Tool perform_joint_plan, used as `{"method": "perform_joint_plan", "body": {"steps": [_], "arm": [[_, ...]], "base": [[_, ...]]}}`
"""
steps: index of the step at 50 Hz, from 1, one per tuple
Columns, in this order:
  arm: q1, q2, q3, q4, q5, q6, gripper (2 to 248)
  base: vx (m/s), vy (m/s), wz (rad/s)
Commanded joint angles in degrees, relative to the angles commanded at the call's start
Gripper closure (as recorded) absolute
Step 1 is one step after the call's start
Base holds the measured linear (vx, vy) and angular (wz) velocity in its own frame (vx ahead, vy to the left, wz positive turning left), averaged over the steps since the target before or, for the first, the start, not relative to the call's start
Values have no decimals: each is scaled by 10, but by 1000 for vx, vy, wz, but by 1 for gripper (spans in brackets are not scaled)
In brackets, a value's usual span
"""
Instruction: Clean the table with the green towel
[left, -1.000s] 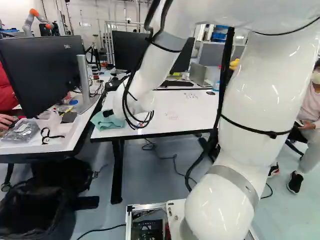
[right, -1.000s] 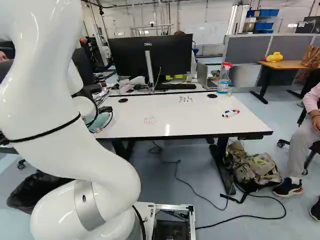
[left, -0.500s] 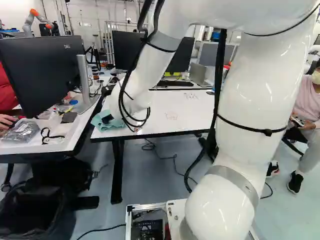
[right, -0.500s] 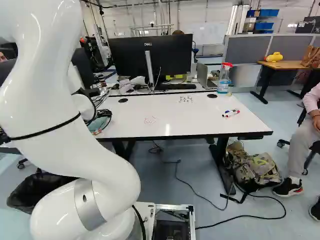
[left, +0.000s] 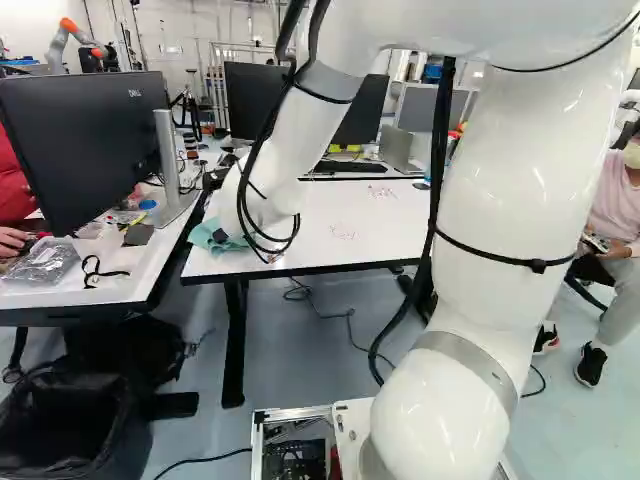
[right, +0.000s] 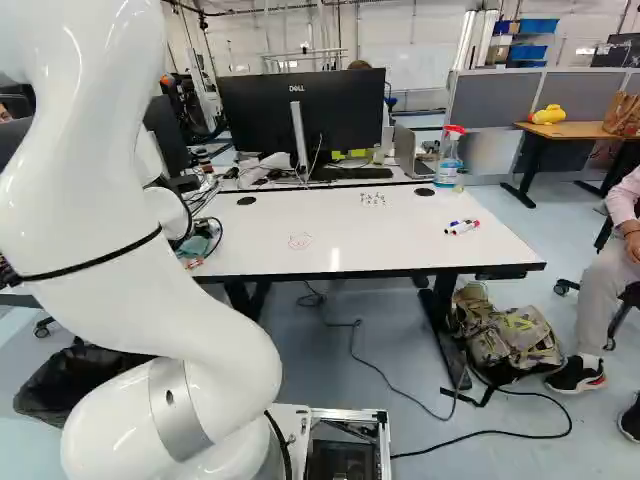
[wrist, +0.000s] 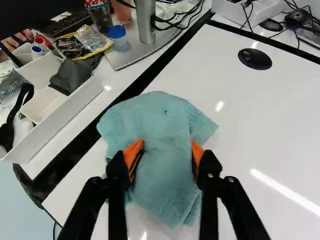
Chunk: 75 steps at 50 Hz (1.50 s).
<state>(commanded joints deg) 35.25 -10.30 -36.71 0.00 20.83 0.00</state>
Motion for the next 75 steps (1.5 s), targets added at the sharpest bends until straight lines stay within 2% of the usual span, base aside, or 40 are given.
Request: {"method": "perform_joint_plan", "body": {"steps": [4,5,10,11,15,16,32,75], "arm": [[0,0,0,0,0,0,121],[0,0,0,0,0,0,154],[0,0,0,0,0,0,154],[0,0,0,0,0,0,182],[0,0,0,0,0,0,182],[0,0,0,0,0,0,192],[-4,10,3,0,0,0,192],[-89,96,36,0,0,0,192]], "base": [[0,0,0],[0,0,0],[0,0,0],[0,0,0],[0,0,0],[0,0,0],[0,0,0],[0,0,0]]}}
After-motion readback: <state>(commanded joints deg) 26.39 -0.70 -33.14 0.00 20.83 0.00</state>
